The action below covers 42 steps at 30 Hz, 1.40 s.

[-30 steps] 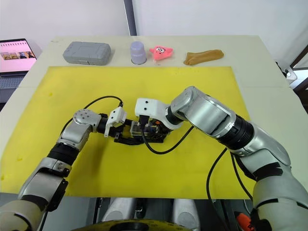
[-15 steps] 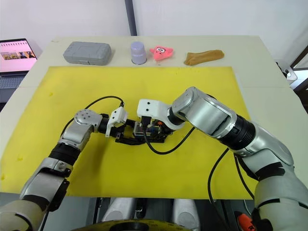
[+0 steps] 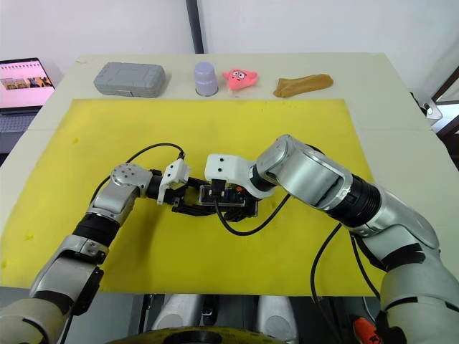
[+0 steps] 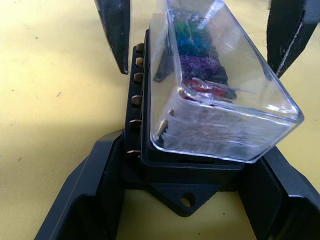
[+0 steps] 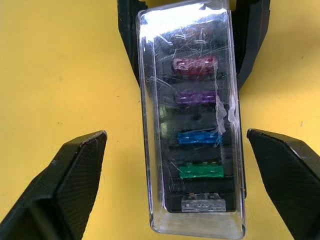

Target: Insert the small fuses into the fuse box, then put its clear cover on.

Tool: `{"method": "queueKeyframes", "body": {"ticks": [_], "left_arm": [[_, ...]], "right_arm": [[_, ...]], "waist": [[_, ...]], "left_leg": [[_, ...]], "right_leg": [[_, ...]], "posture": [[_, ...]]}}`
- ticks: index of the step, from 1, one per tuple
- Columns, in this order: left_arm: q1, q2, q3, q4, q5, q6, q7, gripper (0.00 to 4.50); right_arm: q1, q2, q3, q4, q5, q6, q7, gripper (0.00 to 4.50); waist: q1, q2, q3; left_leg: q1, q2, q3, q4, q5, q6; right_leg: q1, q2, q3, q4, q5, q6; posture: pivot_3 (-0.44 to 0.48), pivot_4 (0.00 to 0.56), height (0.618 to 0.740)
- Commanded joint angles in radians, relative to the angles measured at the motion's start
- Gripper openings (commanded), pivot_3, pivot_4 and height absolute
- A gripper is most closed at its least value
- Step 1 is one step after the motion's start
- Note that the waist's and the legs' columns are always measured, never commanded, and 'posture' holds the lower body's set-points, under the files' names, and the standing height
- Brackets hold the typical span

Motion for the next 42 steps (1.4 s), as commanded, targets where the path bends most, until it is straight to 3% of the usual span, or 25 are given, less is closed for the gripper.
{"method": "queueKeyframes", "body": {"ticks": [1,12,24,29,33,37,42], "left_arm": [[0.014,-0.018,-0.023,0.000,0.021,0.011,0.022,2.56],[0.027,-0.020,-0.026,-0.017,0.019,0.020,0.023,2.56],[0.041,-0.017,-0.029,-0.035,0.017,0.025,0.027,2.56],[0.047,-0.014,-0.028,-0.047,0.016,0.029,0.032,2.56],[0.051,-0.013,-0.023,-0.052,0.014,0.029,0.039,2.56],[0.054,-0.013,-0.033,-0.044,0.026,0.015,0.039,2.56],[0.058,-0.012,-0.034,-0.042,0.027,0.008,0.043,2.56]], "right_arm": [[-0.024,0.003,-0.033,-0.008,-0.005,-0.020,-0.006,4.47],[-0.073,0.007,-0.066,0.053,-0.022,-0.065,-0.010,4.47],[-0.078,-0.024,-0.101,0.012,0.016,-0.048,0.024,4.47],[-0.073,-0.113,-0.258,-0.056,0.131,-0.030,0.120,4.47],[-0.034,-0.069,-0.451,-0.062,0.254,-0.001,0.108,4.47],[0.170,0.002,-0.537,-0.085,0.259,-0.213,0.070,3.17],[0.317,0.023,-0.492,-0.052,0.178,-0.367,0.025,0.70]], "waist": [[0.001,0.000,0.000],[0.000,0.000,0.000],[0.000,0.000,0.000],[0.001,0.000,0.000],[0.000,0.000,0.000],[0.003,-0.007,-0.004],[0.000,-0.006,-0.004]], "left_leg": [[0.000,0.000,0.000,0.000,0.000,0.000],[0.000,0.000,0.000,0.000,0.000,0.000],[0.000,0.000,0.000,0.000,0.000,0.000],[0.000,0.000,0.000,0.000,0.000,0.000],[0.000,0.000,0.000,0.000,-0.001,0.002],[0.000,0.001,-0.001,0.000,-0.002,0.003],[0.000,0.000,0.001,0.000,0.000,0.001]], "right_leg": [[0.000,0.000,0.000,0.000,0.000,0.000],[0.000,0.000,0.000,0.000,0.000,0.000],[0.000,0.000,0.000,0.000,0.000,0.000],[0.000,0.000,0.000,-0.001,0.000,0.000],[0.000,0.000,0.000,-0.001,0.000,0.000],[0.002,0.000,0.000,-0.002,0.000,0.000],[0.001,-0.001,0.001,-0.002,0.000,0.000]], "posture": [[0.000,0.150,0.731],[0.000,0.150,0.731],[0.000,0.150,0.731],[0.000,0.150,0.731],[0.000,0.150,0.731],[0.000,0.150,0.731],[0.000,0.150,0.731]]}}
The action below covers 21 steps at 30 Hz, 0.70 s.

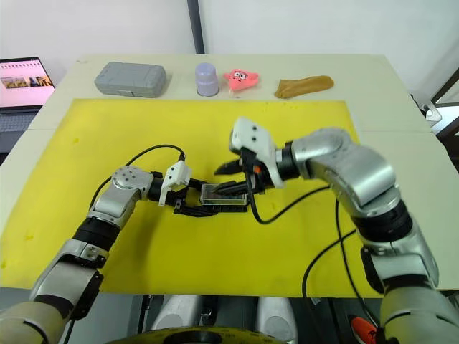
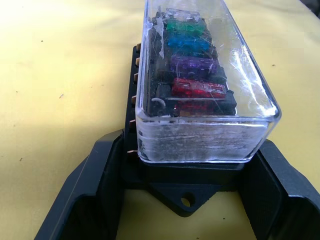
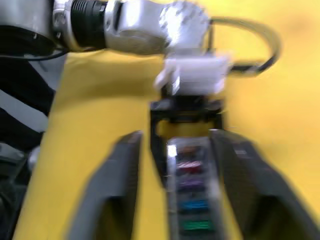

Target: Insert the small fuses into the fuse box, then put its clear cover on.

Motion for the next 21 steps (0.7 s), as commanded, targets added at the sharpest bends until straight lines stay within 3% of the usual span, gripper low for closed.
{"method": "queueKeyframes", "body": {"ticks": [1,12,15,17,19,21], "left_arm": [[0.026,-0.010,-0.035,0.003,0.026,-0.002,0.006,2.56],[0.028,-0.005,-0.041,0.001,0.032,-0.008,0.007,2.56],[0.027,-0.006,-0.042,-0.001,0.033,-0.007,0.010,2.56],[0.026,-0.010,-0.044,0.001,0.036,-0.009,0.012,2.56],[0.026,-0.013,-0.043,0.003,0.039,-0.010,0.014,2.56],[0.027,-0.014,-0.042,0.005,0.040,-0.012,0.014,2.56]], "right_arm": [[0.028,0.021,-0.021,0.005,-0.032,-0.115,-0.025,0.17],[0.032,0.068,-0.044,0.079,-0.002,-0.126,-0.050,0.04],[0.123,0.020,0.128,0.109,-0.089,-0.127,-0.011,0.04],[0.171,-0.061,0.305,0.155,-0.284,-0.259,0.003,0.04],[0.174,-0.072,0.320,0.179,-0.310,-0.279,0.008,0.04],[0.156,-0.059,0.291,0.181,-0.282,-0.250,0.012,0.04]], "waist": [[0.000,0.000,0.000],[0.000,0.000,0.000],[0.001,0.000,-0.001],[-0.002,0.002,-0.002],[0.000,0.003,-0.010],[-0.003,0.003,-0.009]], "left_leg": [[0.000,0.000,0.000,0.000,0.000,0.000],[0.001,0.000,-0.001,0.000,0.000,0.000],[0.001,0.001,-0.001,0.000,0.000,0.000],[0.001,0.000,-0.001,0.000,0.000,0.000],[0.004,0.000,0.003,0.000,-0.001,0.002],[0.017,0.001,-0.001,-0.002,-0.005,0.009]], "right_leg": [[0.000,0.000,0.000,0.000,0.000,0.000],[0.000,0.001,0.000,0.000,0.000,0.000],[0.001,0.001,0.000,0.000,0.000,0.000],[0.001,0.001,0.000,0.000,0.000,0.000],[0.003,0.001,0.001,0.000,0.000,0.001],[0.019,0.002,-0.002,-0.004,-0.002,0.003]], "posture": [[0.000,0.150,0.731],[0.000,0.150,0.731],[0.000,0.150,0.731],[0.000,0.150,0.731],[0.000,0.150,0.731],[0.000,0.150,0.731]]}}
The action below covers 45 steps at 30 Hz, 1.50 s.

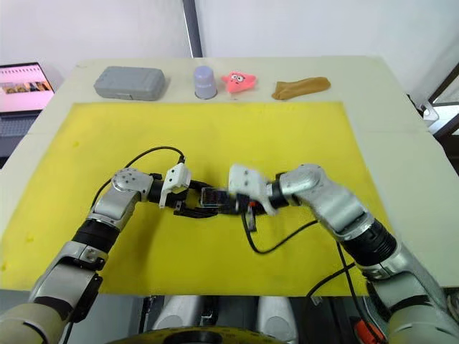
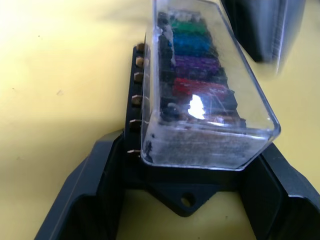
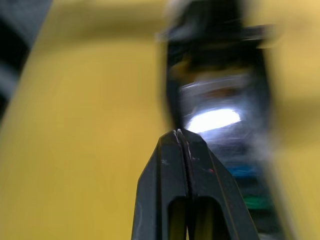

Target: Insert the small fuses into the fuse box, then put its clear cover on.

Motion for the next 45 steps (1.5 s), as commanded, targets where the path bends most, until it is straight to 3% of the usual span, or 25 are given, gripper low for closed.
{"method": "queueKeyframes", "body": {"ticks": [1,9,14,18,22,38,41,42,45], "left_arm": [[0.014,-0.011,-0.031,0.008,0.016,0.003,-0.003,2.56],[0.021,-0.014,-0.031,-0.004,0.019,0.035,0.013,2.56],[0.015,-0.006,-0.033,-0.025,0.033,0.087,0.042,2.56],[0.013,-0.001,-0.030,-0.043,0.034,0.104,0.059,2.56],[0.014,0.003,-0.025,-0.058,0.028,0.123,0.070,2.56],[0.014,0.013,-0.035,-0.070,0.029,0.156,0.063,2.56],[0.015,0.020,-0.036,-0.070,0.035,0.159,0.067,3.94],[0.015,0.024,-0.036,-0.071,0.035,0.161,0.067,4.40],[0.024,0.048,-0.040,-0.082,0.040,0.154,0.064,4.50]], "right_arm": [[-0.022,0.003,-0.019,0.028,-0.028,0.033,-0.001,0.04],[-0.052,0.042,-0.112,-0.021,0.039,0.087,0.004,0.04],[-0.058,0.001,-0.212,-0.106,0.122,0.127,0.040,0.04],[-0.107,-0.023,-0.369,-0.152,0.235,0.211,0.034,0.04],[-0.139,-0.053,-0.426,-0.148,0.256,0.240,0.016,0.04],[-0.160,-0.166,-0.364,-0.152,0.178,0.125,0.052,0.04],[-0.158,-0.178,-0.372,-0.150,0.179,0.117,0.061,0.81],[-0.158,-0.180,-0.374,-0.149,0.179,0.116,0.063,1.25],[-0.153,-0.189,-0.382,-0.149,0.183,0.113,0.069,2.76]], "waist": [[-0.003,0.003,0.000],[0.000,0.002,0.000],[0.001,0.002,0.000],[0.001,0.002,0.000],[0.002,0.002,0.000],[0.000,0.002,0.000],[0.001,0.002,0.000],[0.001,0.002,0.000],[0.000,0.002,0.000]], "left_leg": [[0.000,0.000,0.001,0.000,0.000,0.000],[0.000,0.000,0.000,0.000,0.000,0.000],[-0.001,0.000,0.000,0.000,0.000,0.000],[-0.001,0.000,0.000,0.000,0.000,0.000],[-0.001,0.000,-0.001,0.000,0.000,0.000],[-0.002,0.000,-0.001,-0.001,-0.001,0.000],[-0.002,0.000,-0.001,-0.001,-0.001,0.000],[-0.002,0.000,-0.001,-0.001,-0.001,0.000],[-0.002,0.000,-0.001,-0.001,-0.001,0.000]], "right_leg": [[-0.001,0.000,0.001,0.000,0.000,0.000],[0.000,-0.001,0.002,0.000,0.000,0.000],[-0.002,-0.001,0.002,0.000,0.000,0.000],[-0.002,-0.003,0.002,0.000,0.000,0.000],[-0.002,-0.004,0.002,0.000,0.000,0.000],[-0.002,-0.005,0.002,-0.001,0.000,0.000],[-0.002,-0.005,0.002,-0.001,0.000,0.000],[-0.002,-0.005,0.002,-0.001,0.000,0.000],[-0.002,-0.005,0.002,-0.002,0.000,0.000]], "posture": [[0.000,0.150,0.731],[0.000,0.150,0.731],[0.000,0.150,0.731],[0.000,0.150,0.731],[0.000,0.150,0.731],[0.000,0.150,0.731],[0.000,0.150,0.731],[0.000,0.150,0.731],[0.000,0.150,0.731]]}}
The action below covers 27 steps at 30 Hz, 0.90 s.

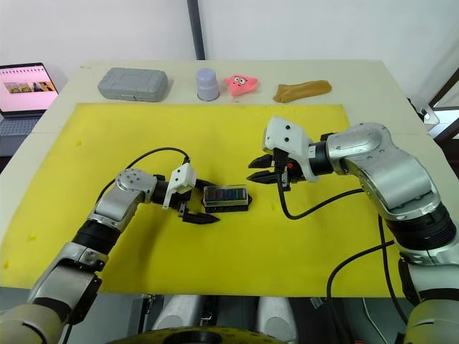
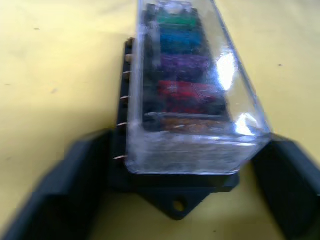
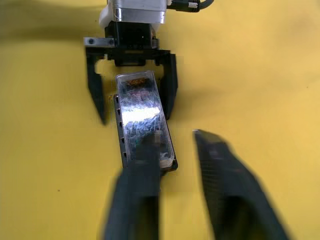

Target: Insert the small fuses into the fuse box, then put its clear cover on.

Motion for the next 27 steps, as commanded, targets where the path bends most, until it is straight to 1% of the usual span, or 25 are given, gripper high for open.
{"method": "queueKeyframes", "body": {"ticks": [1,2,3,4,7,11,17,19,21,22,25,26,27], "left_arm": [[0.022,0.044,-0.012,0.001,0.038,0.012,0.015,4.50],[0.028,0.057,-0.007,-0.008,0.036,0.015,0.016,4.50],[0.038,0.080,0.005,-0.026,0.029,0.023,0.015,4.50],[0.050,0.100,0.020,-0.047,0.019,0.034,0.018,4.50],[0.092,0.173,0.072,-0.119,-0.015,0.069,0.026,4.50],[0.185,0.300,0.198,-0.262,-0.097,0.153,0.046,4.50],[0.317,0.482,0.397,-0.485,-0.235,0.339,0.063,4.50],[0.370,0.550,0.465,-0.553,-0.266,0.386,0.055,4.50],[0.430,0.609,0.525,-0.602,-0.274,0.398,0.045,4.50],[0.460,0.642,0.566,-0.623,-0.288,0.436,0.043,4.50],[0.522,0.688,0.710,-0.667,-0.366,0.538,0.035,4.50],[0.540,0.697,0.746,-0.679,-0.378,0.551,0.030,4.50],[0.558,0.705,0.780,-0.690,-0.385,0.558,0.025,4.50]], "right_arm": [[0.001,-0.025,-0.037,-0.024,0.003,-0.019,0.011,3.32],[0.005,-0.032,-0.040,-0.025,0.003,-0.021,0.013,3.77],[0.011,-0.042,-0.043,-0.024,0.002,-0.025,0.019,4.39],[0.019,-0.052,-0.047,-0.023,0.002,-0.030,0.024,4.45],[0.045,-0.083,-0.058,-0.019,-0.005,-0.048,0.037,4.45],[0.091,-0.134,-0.083,0.012,-0.019,-0.093,0.061,4.45],[0.152,-0.214,-0.124,0.076,-0.043,-0.185,0.128,4.45],[0.169,-0.253,-0.141,0.099,-0.049,-0.218,0.163,4.45],[0.182,-0.288,-0.156,0.125,-0.057,-0.249,0.192,4.45],[0.187,-0.306,-0.166,0.142,-0.060,-0.265,0.207,4.45],[0.205,-0.352,-0.192,0.184,-0.076,-0.315,0.247,4.45],[0.210,-0.363,-0.199,0.195,-0.079,-0.328,0.258,4.45],[0.214,-0.373,-0.207,0.204,-0.080,-0.337,0.268,4.45]], "waist": [[-0.002,0.000,0.000],[-0.002,0.000,0.000],[-0.005,0.000,0.000],[-0.008,0.000,0.000],[-0.025,0.000,0.001],[-0.036,0.002,0.002],[-0.017,0.005,0.012],[-0.008,0.008,0.014],[-0.006,0.009,0.016],[-0.005,0.010,0.016],[-0.003,0.010,0.016],[-0.002,0.010,0.017],[-0.003,0.010,0.017]], "left_leg": [[0.000,0.000,0.000,0.000,0.000,0.000],[0.000,0.000,0.000,0.000,0.000,0.000],[0.000,0.000,0.000,-0.001,0.000,0.000],[0.000,0.001,0.000,-0.001,0.000,0.000],[0.000,0.003,0.000,-0.003,0.000,0.000],[0.000,0.005,0.001,-0.005,0.000,-0.001],[-0.003,0.005,0.002,-0.005,0.000,-0.001],[-0.004,0.005,0.002,-0.005,0.000,-0.001],[-0.007,0.005,0.002,-0.005,0.000,-0.001],[-0.009,0.005,0.002,-0.005,-0.001,0.000],[-0.016,0.005,0.003,-0.005,0.000,-0.001],[-0.017,0.005,0.003,-0.005,0.003,-0.006],[-0.017,0.005,0.002,-0.005,0.003,-0.007]], "right_leg": [[0.000,0.000,0.000,0.000,0.000,0.000],[0.000,0.000,0.000,0.000,0.000,0.000],[-0.001,0.000,0.000,0.000,0.000,0.000],[-0.001,0.001,0.000,-0.001,0.000,0.000],[-0.002,0.002,0.000,-0.001,0.000,0.000],[-0.004,0.005,0.002,-0.001,-0.001,-0.001],[-0.005,0.003,0.002,-0.002,-0.001,-0.002],[-0.005,0.003,0.001,-0.006,-0.001,-0.003],[-0.006,0.003,0.001,-0.010,0.000,-0.004],[-0.008,0.003,0.001,-0.010,0.001,-0.004],[-0.015,0.004,0.001,-0.011,0.001,-0.004],[-0.016,0.004,0.001,-0.011,0.001,-0.004],[-0.016,0.004,0.000,-0.011,0.001,-0.004]], "posture": [[0.000,0.150,0.731],[0.000,0.150,0.731],[0.000,0.150,0.731],[0.000,0.150,0.731],[0.000,0.150,0.731],[0.000,0.150,0.731],[0.000,0.150,0.731],[0.000,0.150,0.731],[0.000,0.150,0.731],[0.000,0.150,0.731],[0.000,0.150,0.731],[0.000,0.150,0.731],[0.000,0.150,0.731]]}}
